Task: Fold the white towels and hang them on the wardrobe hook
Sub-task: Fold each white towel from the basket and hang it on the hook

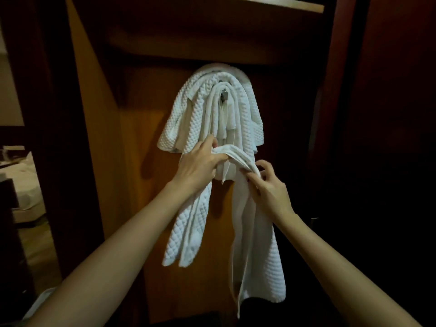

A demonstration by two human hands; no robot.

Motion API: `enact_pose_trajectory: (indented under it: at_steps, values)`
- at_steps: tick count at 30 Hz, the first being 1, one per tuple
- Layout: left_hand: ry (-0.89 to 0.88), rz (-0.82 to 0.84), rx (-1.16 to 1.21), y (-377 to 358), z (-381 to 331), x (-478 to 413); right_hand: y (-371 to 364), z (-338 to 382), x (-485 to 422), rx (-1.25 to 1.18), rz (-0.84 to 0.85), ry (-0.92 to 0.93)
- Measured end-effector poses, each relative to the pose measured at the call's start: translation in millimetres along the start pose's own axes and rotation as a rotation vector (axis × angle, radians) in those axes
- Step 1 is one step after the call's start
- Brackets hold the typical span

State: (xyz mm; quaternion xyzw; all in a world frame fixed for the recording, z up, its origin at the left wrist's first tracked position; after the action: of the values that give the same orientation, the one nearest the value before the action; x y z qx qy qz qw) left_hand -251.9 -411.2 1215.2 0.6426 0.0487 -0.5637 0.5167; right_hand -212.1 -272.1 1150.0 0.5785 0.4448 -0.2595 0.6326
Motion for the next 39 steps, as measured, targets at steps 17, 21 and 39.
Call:
enact_pose_trajectory:
  at_steps: [17, 21, 39]
  values:
    - [-0.308, -0.123, -0.352, 42.0, 58.0, -67.5, 54.3, -46.4, -124.7, 0.272, -0.198, 0.138]
    - [-0.288, -0.185, -0.379, 40.1, 73.3, -91.3, 58.7, -63.3, -153.7, 0.361, -0.247, 0.266]
    - [-0.075, -0.211, -0.168, 27.0, 196.3, -239.1, -11.9, -139.2, -333.1, 0.28, -0.188, 0.333]
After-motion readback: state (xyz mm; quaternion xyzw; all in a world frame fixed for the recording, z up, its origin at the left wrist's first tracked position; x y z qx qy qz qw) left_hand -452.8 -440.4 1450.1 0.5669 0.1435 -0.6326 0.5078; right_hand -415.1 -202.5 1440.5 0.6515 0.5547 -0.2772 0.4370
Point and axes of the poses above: each hand's wrist, its own x-axis away from the middle knuckle, its own y-axis out of the back of the hand, z = x × y, the point moved 9 cm from there along -x, towards the middle knuckle, and after that the axes turned 2 degrees about y, right-handed, at the moved point
